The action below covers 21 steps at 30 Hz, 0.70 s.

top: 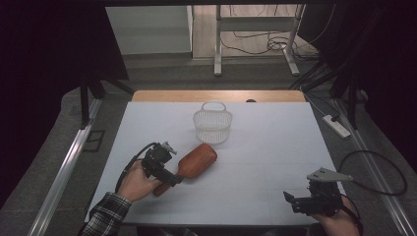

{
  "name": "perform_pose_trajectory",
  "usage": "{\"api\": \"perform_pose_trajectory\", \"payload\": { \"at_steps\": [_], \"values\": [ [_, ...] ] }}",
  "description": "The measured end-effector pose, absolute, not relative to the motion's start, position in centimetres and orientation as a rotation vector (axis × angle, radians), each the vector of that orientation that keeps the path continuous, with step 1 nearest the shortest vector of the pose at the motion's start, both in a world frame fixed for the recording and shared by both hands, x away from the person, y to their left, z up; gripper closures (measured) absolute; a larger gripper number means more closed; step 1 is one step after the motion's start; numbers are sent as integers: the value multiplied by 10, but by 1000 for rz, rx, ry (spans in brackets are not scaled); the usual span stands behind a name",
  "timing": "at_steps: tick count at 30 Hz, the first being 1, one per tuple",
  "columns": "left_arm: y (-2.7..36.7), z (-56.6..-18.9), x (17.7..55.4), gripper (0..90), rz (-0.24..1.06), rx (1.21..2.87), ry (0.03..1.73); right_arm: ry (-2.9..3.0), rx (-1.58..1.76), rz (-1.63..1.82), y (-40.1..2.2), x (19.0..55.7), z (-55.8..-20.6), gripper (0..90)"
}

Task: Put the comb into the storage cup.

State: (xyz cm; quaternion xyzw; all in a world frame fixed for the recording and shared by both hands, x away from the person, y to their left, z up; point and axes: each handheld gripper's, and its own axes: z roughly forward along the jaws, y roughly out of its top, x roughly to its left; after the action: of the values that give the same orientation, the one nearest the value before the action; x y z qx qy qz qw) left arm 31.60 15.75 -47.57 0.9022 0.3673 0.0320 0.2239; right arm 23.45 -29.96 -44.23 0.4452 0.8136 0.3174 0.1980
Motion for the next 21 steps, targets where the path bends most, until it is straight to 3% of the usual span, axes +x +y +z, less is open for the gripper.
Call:
{"api": "perform_pose_trajectory", "payload": {
  "at_steps": [21],
  "values": [
    [146,-506,317,0,97,2559,1013,2282,1239,894,-300,234,-442,13]
  ]
}}
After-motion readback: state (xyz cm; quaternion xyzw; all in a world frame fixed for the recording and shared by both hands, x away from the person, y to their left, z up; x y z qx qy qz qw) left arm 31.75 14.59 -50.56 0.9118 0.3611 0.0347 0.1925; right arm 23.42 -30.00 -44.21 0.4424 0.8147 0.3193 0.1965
